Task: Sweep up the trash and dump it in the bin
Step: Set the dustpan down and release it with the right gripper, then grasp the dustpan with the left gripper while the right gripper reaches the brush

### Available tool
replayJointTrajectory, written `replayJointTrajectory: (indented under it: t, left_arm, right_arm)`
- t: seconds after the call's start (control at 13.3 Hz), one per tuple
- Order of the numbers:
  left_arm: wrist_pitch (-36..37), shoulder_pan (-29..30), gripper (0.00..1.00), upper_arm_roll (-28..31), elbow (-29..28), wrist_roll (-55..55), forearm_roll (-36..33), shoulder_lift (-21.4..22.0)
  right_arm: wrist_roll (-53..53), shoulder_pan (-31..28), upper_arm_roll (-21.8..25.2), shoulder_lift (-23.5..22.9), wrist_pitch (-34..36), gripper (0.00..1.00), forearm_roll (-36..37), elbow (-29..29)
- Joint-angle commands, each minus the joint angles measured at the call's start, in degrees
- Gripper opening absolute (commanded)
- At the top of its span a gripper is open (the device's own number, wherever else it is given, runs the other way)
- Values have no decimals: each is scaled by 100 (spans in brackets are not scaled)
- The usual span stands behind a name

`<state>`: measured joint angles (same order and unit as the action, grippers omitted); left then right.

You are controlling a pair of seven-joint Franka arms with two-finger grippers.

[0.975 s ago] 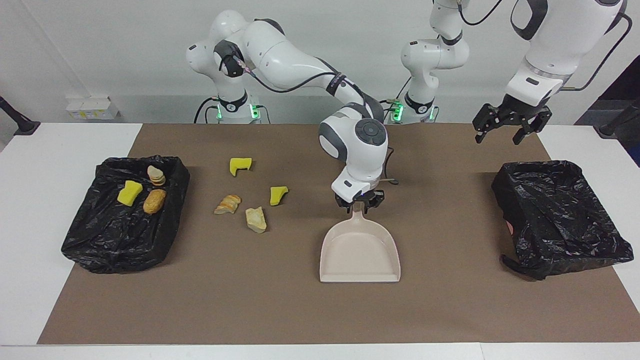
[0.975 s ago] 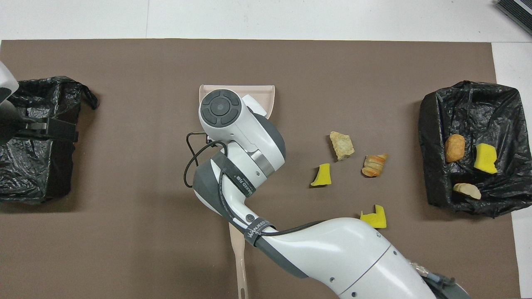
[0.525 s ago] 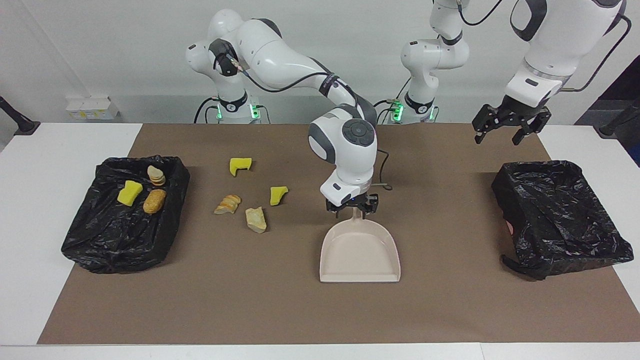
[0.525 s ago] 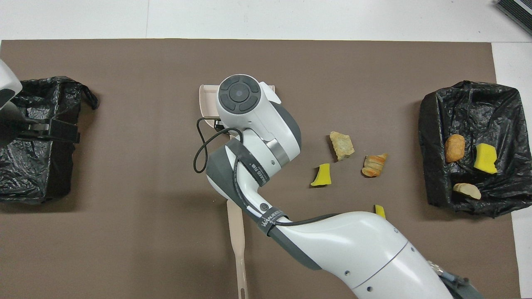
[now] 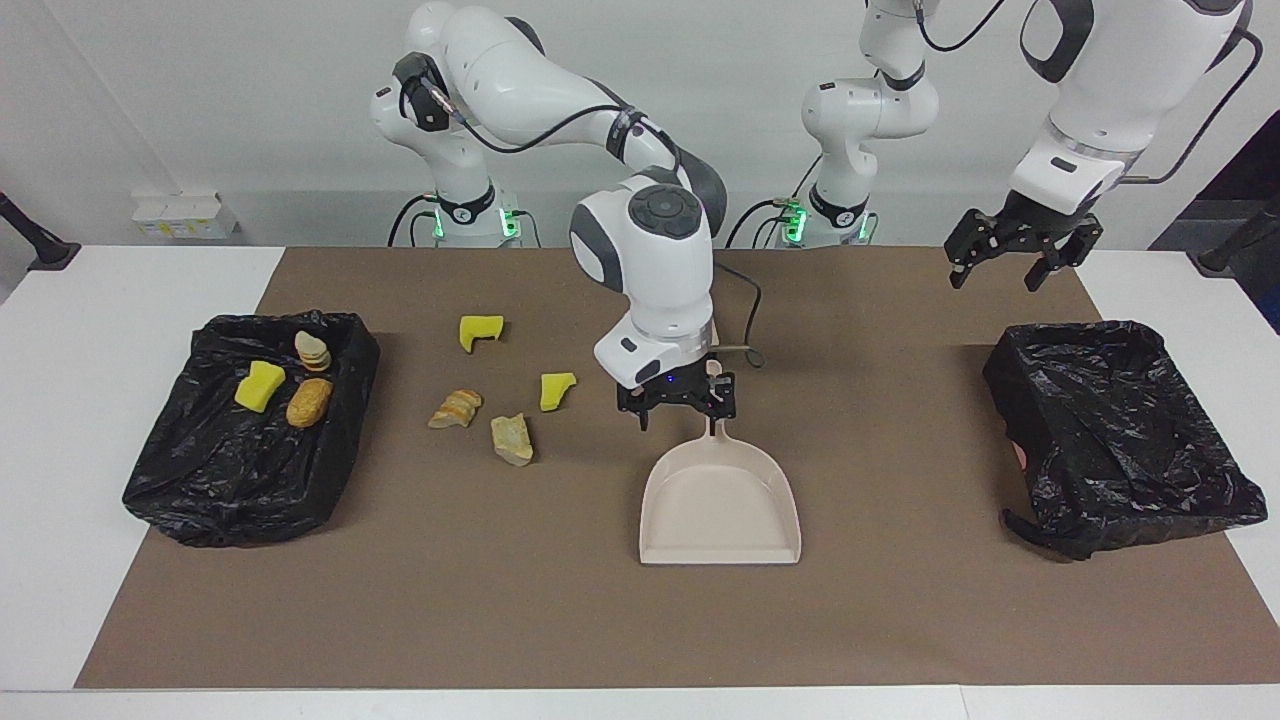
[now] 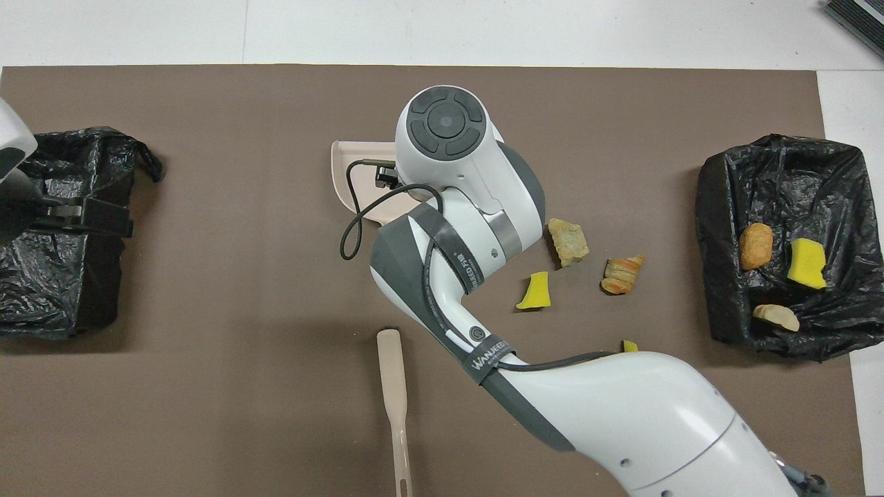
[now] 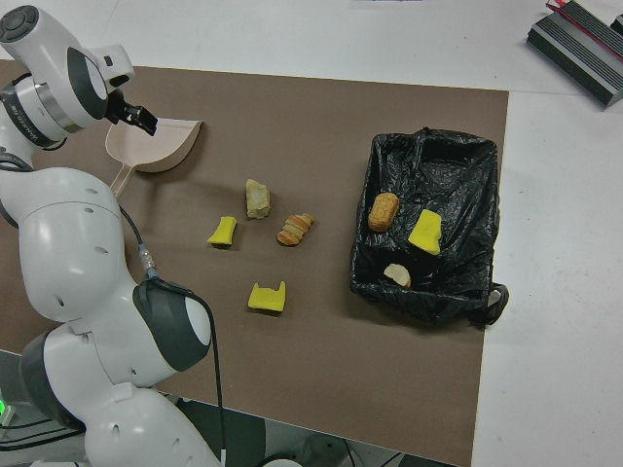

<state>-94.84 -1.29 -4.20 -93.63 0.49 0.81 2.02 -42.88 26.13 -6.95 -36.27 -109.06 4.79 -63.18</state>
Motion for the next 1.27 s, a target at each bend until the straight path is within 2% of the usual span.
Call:
replayJointTrajectory:
  t: [0.0, 0.45, 0.53, 0.67, 0.82, 0.97, 1.2]
  left_arm:
    - [-402, -169, 100, 16, -216, 4, -19, -69]
    - [-1694, -933, 100, 16, -296, -1067, -54, -746]
    - [-1904, -1109, 100, 16, -252, -1304, -72, -956]
    - [-2283, -1382, 100, 16, -112, -1927, -89, -1360]
    - [-2416, -1733, 100, 25, 430, -2307, -81, -2097]
    - [-2468, -1944, 100, 16, 609, -2308, -81, -2416]
    - [-2724, -2314, 100, 7, 531, -2308, -72, -2663]
  right_arm:
    - [-63, -20, -60, 997, -37, 99, -154, -1219]
    - [-606, 822, -166, 2228, 166, 100, -171, -2863]
    - [-555, 920, -166, 2456, 131, 100, -259, -3223]
    - [-511, 1139, -166, 2878, -44, 100, -881, -3909]
    - [-528, 1394, -166, 3335, -299, 100, -1006, -4638]
    - [-564, 1631, -166, 3582, -545, 100, -1033, -5193]
    - [-608, 1991, -166, 3610, -889, 100, -1156, -5730]
